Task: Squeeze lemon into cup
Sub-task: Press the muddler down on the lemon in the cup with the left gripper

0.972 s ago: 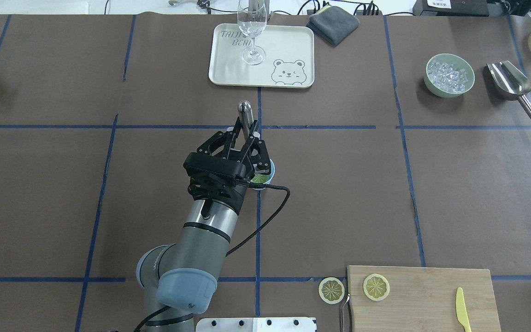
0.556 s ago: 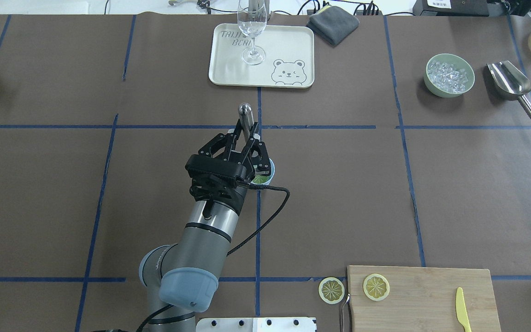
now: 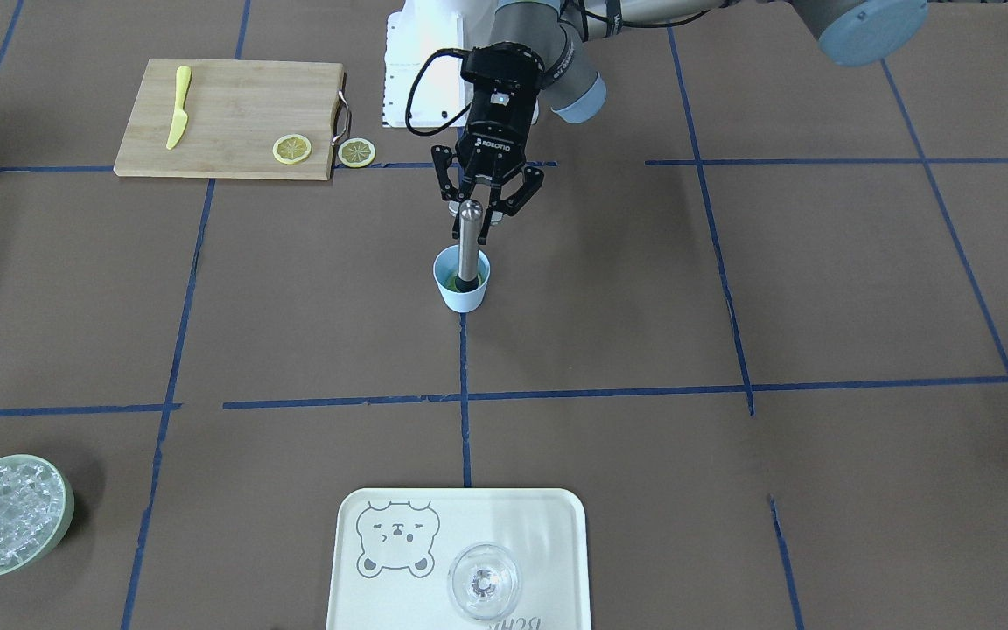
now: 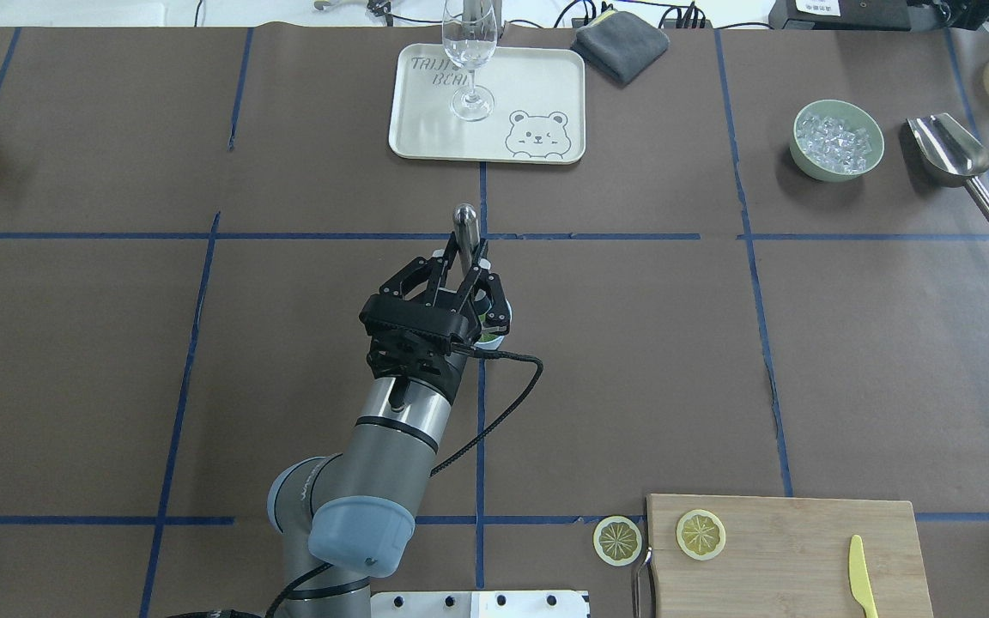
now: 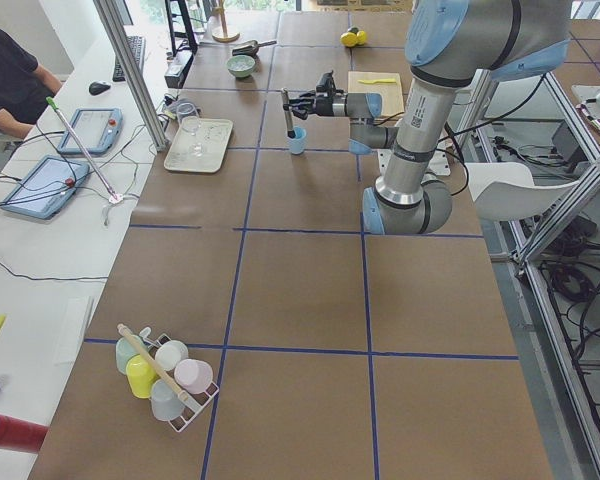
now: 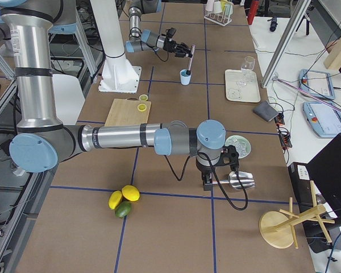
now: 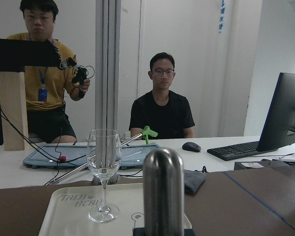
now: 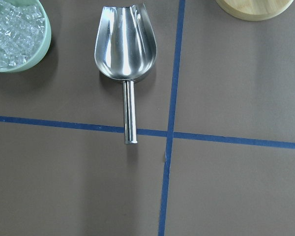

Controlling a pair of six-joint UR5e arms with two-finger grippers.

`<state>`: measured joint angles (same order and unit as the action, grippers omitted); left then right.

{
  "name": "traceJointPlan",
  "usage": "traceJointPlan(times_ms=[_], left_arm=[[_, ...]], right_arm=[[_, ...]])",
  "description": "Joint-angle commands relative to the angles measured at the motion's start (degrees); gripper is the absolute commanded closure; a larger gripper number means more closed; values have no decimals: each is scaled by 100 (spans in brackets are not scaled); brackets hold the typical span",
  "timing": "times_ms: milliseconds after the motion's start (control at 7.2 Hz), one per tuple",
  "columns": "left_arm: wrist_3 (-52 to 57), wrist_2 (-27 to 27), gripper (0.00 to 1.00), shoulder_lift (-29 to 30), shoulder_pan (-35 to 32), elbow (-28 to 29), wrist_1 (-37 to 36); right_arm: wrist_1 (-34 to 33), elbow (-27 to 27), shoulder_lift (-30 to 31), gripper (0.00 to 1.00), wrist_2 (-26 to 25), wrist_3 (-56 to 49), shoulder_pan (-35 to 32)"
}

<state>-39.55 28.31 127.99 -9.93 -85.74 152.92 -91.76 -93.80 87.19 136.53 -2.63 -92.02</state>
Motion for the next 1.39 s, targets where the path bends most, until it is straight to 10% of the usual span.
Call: traceJointPlan(times_ms=[0, 1250], left_arm=[[0, 8, 100, 6, 0, 127, 1], [-9, 130, 100, 76, 18, 215, 10]], right_arm=[[0, -7, -9, 0, -4, -1, 0], [0, -7, -61, 0, -13, -10, 0]])
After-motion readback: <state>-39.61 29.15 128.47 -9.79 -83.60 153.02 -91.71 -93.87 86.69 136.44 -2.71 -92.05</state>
